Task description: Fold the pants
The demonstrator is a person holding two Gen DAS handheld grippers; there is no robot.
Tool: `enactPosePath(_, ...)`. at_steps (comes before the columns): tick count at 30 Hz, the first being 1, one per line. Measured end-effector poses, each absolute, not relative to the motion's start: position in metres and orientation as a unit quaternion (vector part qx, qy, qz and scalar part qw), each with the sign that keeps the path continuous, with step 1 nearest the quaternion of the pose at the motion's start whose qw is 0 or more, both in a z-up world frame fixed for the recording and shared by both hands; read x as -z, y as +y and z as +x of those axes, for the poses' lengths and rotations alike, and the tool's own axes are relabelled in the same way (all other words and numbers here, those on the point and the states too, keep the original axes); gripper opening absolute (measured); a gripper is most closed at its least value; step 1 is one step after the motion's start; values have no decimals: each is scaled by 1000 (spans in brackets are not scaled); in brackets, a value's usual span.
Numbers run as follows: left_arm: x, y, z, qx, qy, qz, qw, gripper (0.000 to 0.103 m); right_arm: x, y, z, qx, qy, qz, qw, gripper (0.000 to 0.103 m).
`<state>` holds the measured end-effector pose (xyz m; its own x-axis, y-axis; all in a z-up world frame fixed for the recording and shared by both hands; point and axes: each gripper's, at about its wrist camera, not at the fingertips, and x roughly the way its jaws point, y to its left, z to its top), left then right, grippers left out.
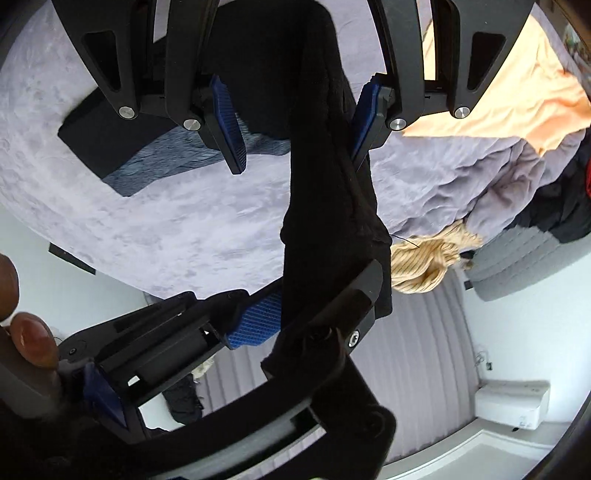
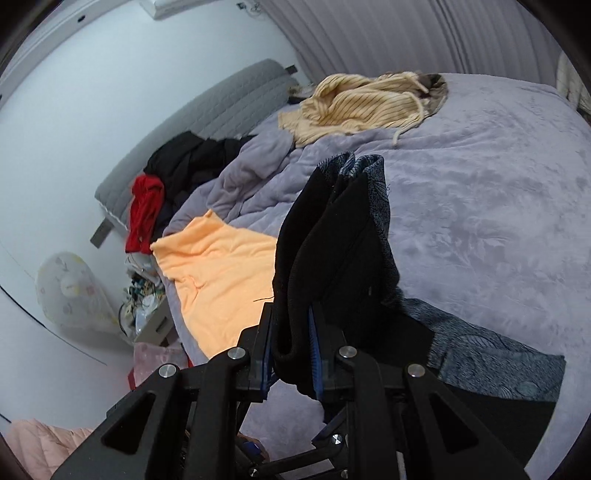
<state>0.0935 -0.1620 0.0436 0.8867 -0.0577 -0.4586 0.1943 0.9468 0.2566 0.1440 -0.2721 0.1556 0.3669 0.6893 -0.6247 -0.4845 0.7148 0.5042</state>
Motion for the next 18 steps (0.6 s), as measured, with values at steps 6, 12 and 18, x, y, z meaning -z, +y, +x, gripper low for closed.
enactPosePath(6,-6,-257,89,125,265,205,934,55,-102,-389,120,-293,428,206,830,19)
enactPosePath(12,55,-310,89,153,315,271,897,55,0,-463,111,-225,461,309,801,19)
enactPosePath(18,64,-309,80,185,321,303,878,57,70,-489,107,-216,465,386,767,25)
